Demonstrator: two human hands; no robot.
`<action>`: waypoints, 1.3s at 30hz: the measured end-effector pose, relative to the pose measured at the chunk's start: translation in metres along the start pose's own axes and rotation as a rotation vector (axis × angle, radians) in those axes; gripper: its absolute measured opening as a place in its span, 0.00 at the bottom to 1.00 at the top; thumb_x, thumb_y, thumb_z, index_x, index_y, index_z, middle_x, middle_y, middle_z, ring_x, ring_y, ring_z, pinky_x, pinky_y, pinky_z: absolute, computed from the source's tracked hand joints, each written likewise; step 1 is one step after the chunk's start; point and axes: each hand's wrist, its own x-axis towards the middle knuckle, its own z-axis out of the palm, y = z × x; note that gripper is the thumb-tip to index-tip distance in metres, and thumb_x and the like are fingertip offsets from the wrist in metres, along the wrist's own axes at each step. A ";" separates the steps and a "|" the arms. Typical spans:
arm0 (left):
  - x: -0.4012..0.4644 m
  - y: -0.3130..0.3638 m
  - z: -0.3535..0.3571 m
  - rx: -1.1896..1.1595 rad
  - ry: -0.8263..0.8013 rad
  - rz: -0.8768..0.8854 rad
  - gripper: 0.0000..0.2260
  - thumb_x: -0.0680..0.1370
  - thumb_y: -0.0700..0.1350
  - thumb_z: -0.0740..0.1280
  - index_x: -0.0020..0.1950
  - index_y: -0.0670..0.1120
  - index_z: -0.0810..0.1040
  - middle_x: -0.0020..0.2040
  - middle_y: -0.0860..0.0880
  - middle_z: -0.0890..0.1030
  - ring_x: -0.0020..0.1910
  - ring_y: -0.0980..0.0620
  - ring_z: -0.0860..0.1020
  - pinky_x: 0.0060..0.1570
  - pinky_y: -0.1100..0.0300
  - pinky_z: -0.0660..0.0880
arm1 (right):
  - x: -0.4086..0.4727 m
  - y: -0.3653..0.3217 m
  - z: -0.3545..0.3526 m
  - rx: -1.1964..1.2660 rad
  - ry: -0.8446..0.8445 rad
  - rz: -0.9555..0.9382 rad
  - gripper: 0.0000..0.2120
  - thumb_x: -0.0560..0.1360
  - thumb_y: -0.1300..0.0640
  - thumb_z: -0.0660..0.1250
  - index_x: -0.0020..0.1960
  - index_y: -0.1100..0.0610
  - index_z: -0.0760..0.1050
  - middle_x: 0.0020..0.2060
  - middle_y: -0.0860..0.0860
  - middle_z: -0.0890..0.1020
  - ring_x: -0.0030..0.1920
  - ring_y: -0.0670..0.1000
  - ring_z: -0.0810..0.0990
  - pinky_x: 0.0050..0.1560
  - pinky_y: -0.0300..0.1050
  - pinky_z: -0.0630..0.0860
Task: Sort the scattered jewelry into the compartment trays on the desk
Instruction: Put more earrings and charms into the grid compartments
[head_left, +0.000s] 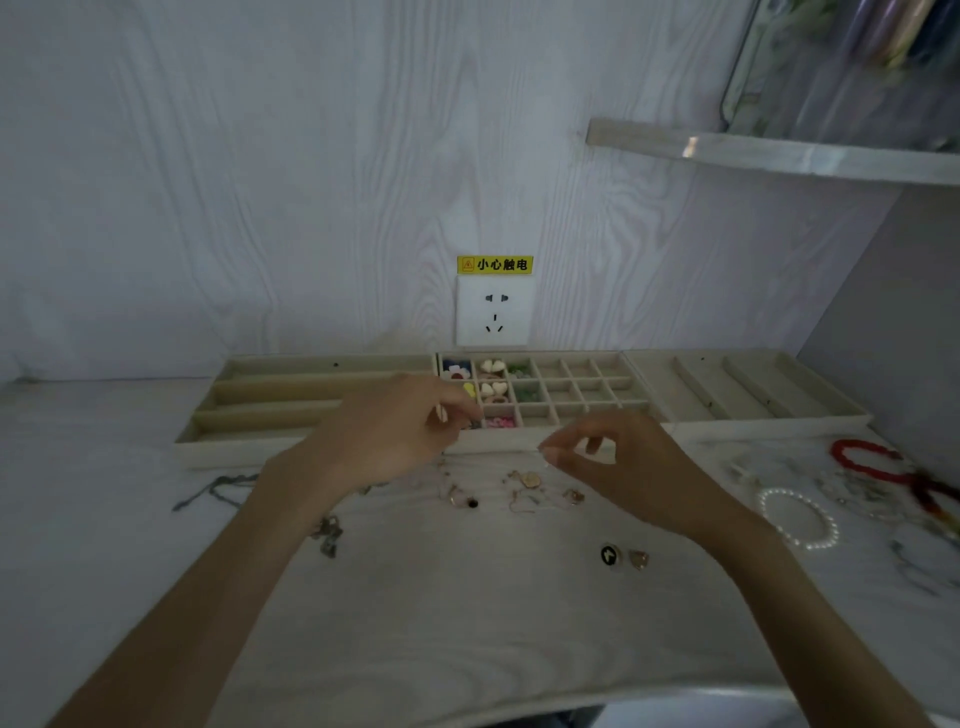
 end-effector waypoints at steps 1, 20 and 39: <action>-0.009 -0.004 0.000 -0.008 -0.007 -0.003 0.12 0.78 0.44 0.64 0.56 0.59 0.79 0.50 0.60 0.79 0.47 0.61 0.77 0.46 0.63 0.75 | -0.004 0.000 0.003 -0.020 -0.017 -0.001 0.04 0.73 0.49 0.69 0.47 0.42 0.80 0.43 0.38 0.81 0.44 0.40 0.75 0.48 0.40 0.74; -0.011 0.025 0.029 -0.572 -0.130 0.050 0.15 0.76 0.40 0.68 0.62 0.49 0.77 0.53 0.55 0.81 0.48 0.69 0.78 0.47 0.74 0.73 | -0.020 -0.029 -0.004 -0.240 0.124 -0.010 0.03 0.72 0.46 0.69 0.45 0.42 0.78 0.46 0.38 0.76 0.47 0.38 0.70 0.45 0.36 0.65; 0.073 0.006 0.025 -0.570 0.393 -0.068 0.04 0.70 0.47 0.74 0.44 0.51 0.85 0.39 0.57 0.84 0.39 0.61 0.82 0.47 0.64 0.78 | 0.058 0.002 -0.016 0.345 0.245 0.149 0.03 0.69 0.55 0.74 0.43 0.51 0.83 0.36 0.42 0.83 0.33 0.35 0.79 0.36 0.24 0.72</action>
